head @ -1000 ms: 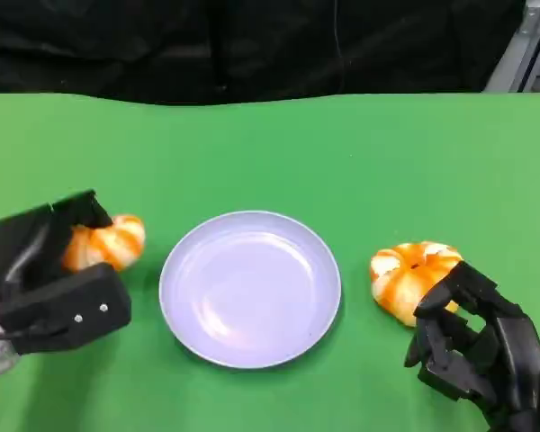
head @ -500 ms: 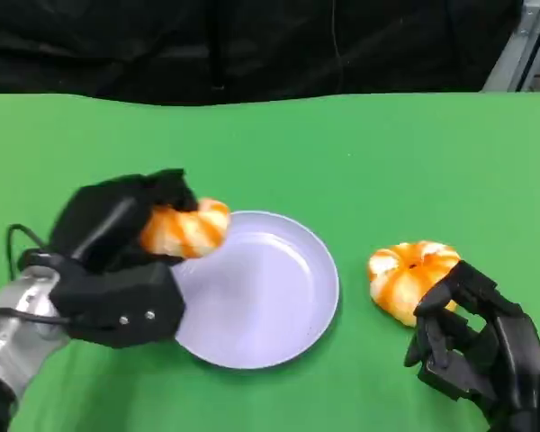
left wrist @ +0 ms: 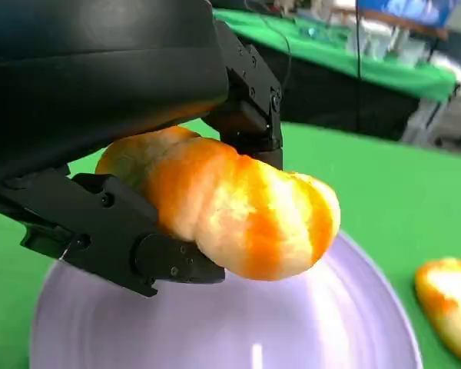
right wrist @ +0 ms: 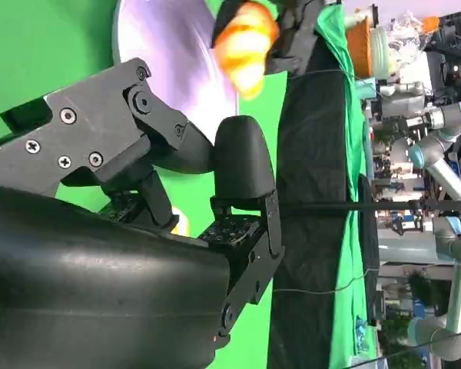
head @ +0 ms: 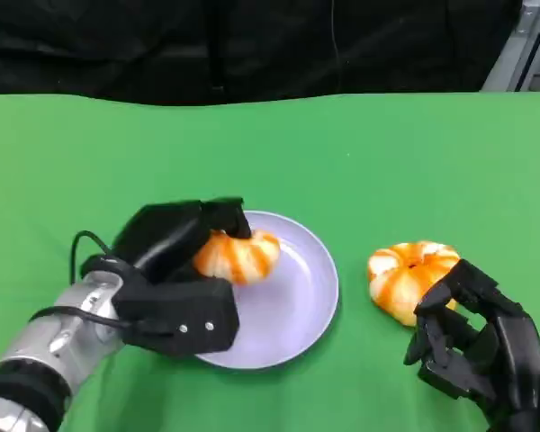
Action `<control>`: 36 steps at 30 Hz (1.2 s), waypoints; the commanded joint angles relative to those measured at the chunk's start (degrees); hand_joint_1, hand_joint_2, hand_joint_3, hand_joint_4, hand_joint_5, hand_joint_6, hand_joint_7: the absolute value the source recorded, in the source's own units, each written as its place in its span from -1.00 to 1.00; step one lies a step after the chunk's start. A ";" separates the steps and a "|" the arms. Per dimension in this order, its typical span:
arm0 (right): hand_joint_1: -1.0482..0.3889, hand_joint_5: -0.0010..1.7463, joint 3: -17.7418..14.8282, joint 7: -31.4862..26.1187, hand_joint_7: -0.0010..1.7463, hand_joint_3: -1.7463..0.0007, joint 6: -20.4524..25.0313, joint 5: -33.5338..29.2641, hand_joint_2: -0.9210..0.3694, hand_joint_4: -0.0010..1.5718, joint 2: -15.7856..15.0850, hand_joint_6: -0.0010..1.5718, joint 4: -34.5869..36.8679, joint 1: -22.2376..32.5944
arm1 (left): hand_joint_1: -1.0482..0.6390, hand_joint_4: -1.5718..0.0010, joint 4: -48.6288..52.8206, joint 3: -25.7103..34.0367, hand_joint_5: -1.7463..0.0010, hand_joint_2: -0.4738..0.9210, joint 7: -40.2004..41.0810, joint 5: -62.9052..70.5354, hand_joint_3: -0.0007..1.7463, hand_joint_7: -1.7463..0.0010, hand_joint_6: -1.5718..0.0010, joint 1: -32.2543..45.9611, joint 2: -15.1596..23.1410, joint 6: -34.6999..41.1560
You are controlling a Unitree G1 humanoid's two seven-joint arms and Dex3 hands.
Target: Grasp the bread from the table and place it into the plate.
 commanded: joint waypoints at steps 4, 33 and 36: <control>0.23 1.00 -0.14 -0.92 0.84 -0.29 -0.65 -0.24 -0.49 0.07 -0.07 -0.19 0.16 -0.23 | 0.23 0.19 5.21 -2.07 -0.92 0.99 1.27 1.53 -0.58 -0.43 0.05 -2.05 -1.22 -0.08; 0.24 1.00 -0.32 -0.83 0.84 -0.28 -0.48 0.15 -0.49 0.07 -0.29 -0.19 0.07 -0.13 | -0.62 0.54 -11.49 3.47 0.89 1.00 -11.30 -6.65 -0.51 0.93 0.39 6.50 4.56 1.62; 0.23 1.00 -0.20 -1.48 0.83 -0.28 0.91 -0.20 -0.49 0.06 -0.23 -0.19 -0.90 0.14 | -0.34 0.21 -15.39 7.59 0.87 1.00 -13.13 -12.95 -0.60 0.92 0.15 9.88 4.20 0.49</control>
